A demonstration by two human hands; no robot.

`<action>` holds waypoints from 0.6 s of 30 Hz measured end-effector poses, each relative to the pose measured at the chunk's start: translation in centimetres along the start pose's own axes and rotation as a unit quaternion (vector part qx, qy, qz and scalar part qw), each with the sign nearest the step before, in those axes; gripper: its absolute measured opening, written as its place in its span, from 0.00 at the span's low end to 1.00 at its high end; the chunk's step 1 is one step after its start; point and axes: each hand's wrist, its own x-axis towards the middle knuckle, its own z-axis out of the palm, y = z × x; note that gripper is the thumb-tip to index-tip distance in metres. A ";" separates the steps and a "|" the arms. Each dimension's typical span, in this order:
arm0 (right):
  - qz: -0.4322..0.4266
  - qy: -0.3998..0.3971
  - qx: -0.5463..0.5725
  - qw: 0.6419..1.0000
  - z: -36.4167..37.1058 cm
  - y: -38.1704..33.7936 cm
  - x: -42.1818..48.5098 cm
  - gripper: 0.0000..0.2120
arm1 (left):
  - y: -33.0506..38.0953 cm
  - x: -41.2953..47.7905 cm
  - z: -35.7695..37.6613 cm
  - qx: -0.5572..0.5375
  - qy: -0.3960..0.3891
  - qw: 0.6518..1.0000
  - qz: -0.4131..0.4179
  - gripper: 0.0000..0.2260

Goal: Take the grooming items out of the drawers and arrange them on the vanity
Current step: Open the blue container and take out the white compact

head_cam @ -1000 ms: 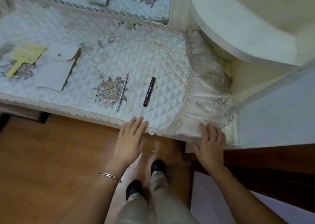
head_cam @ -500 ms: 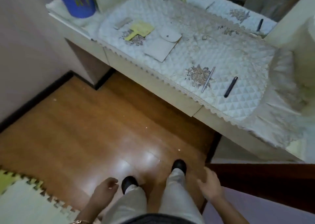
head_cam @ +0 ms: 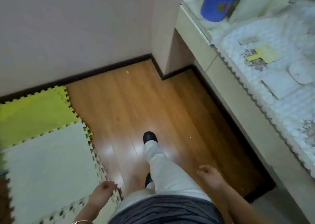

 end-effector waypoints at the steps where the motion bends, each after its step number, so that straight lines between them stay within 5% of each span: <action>1: -0.003 -0.012 -0.023 1.000 0.4 -1.2 0.8 0.11 | 0.5 0.5 -0.6 -0.024 0.006 1.000 -0.011 0.05; 10: -0.009 -0.129 -0.124 0.984 3.0 -18.3 9.1 0.10 | 11.9 6.5 -8.9 -0.103 0.037 0.994 -0.014 0.06; 18: -0.133 -0.079 -0.046 0.987 5.9 -36.6 10.9 0.07 | 22.3 11.9 -19.1 -0.103 0.067 0.991 0.049 0.05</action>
